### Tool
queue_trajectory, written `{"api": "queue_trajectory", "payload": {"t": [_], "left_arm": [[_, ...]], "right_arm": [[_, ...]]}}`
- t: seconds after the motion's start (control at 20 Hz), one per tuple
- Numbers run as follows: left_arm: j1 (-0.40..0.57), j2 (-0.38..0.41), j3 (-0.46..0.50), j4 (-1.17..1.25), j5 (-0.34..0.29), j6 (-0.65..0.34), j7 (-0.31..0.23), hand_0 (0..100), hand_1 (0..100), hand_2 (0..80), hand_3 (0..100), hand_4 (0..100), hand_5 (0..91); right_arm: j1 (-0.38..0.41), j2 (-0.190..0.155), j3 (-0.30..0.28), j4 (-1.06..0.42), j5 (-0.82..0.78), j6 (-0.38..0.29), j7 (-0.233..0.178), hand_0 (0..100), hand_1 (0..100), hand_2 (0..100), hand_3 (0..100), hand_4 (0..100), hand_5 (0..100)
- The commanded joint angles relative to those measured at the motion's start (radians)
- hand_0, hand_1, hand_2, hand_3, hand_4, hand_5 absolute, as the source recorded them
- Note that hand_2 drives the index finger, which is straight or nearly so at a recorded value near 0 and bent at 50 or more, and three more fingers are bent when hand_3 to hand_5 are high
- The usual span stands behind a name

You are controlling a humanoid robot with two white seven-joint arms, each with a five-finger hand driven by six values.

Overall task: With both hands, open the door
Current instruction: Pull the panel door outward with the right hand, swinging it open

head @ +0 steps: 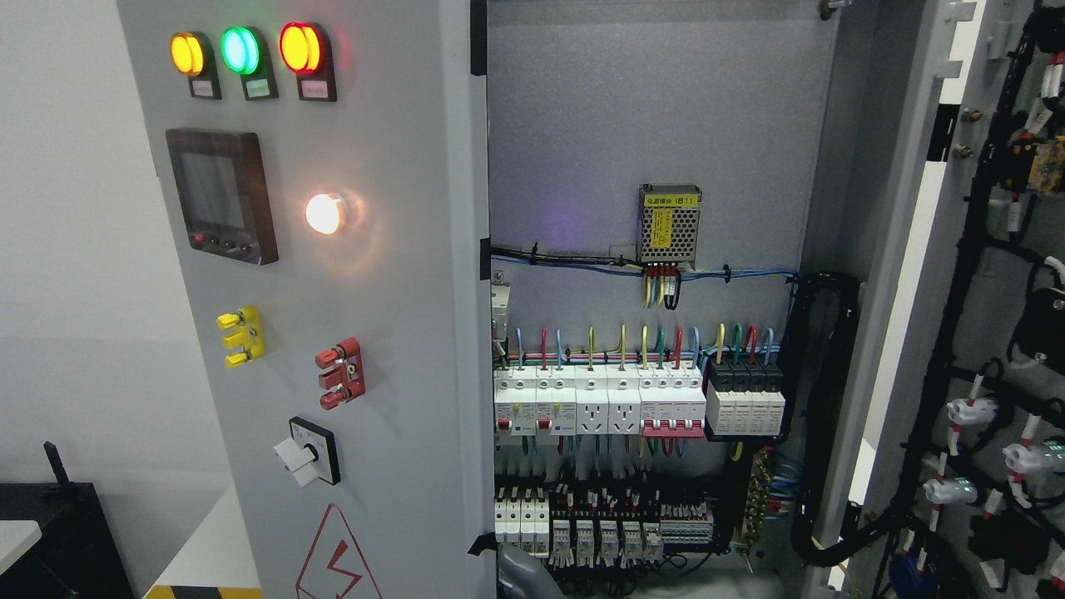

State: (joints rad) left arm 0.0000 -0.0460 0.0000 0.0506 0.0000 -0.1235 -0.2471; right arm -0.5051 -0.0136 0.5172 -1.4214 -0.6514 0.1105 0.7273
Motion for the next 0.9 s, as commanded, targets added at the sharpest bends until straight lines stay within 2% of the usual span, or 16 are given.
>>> {"api": "queue_trajectory", "payload": {"t": [0.0,0.35,0.85], "left_arm": [[0.011,0.000,0.002,0.000,0.023,0.001,0.000,0,0,0.0,0,3,0.0],[0.011,0.000,0.002,0.000,0.023,-0.001,0.000,0,0,0.0,0,3,0.0],[0.011,0.000,0.002,0.000,0.023,-0.001,0.000,0,0,0.0,0,3,0.0]], "right_arm": [[0.011,-0.019,0.037,-0.053,-0.014,0.000,0.004,11,0,0,0,0,0],[0.031,-0.020,0.060,-0.093,-0.019,-0.002,0.021,11,0,0,0,0,0],[0.056,-0.020,0.093,-0.129,-0.019,-0.002,0.021,11,0,0,0,0,0]]}}
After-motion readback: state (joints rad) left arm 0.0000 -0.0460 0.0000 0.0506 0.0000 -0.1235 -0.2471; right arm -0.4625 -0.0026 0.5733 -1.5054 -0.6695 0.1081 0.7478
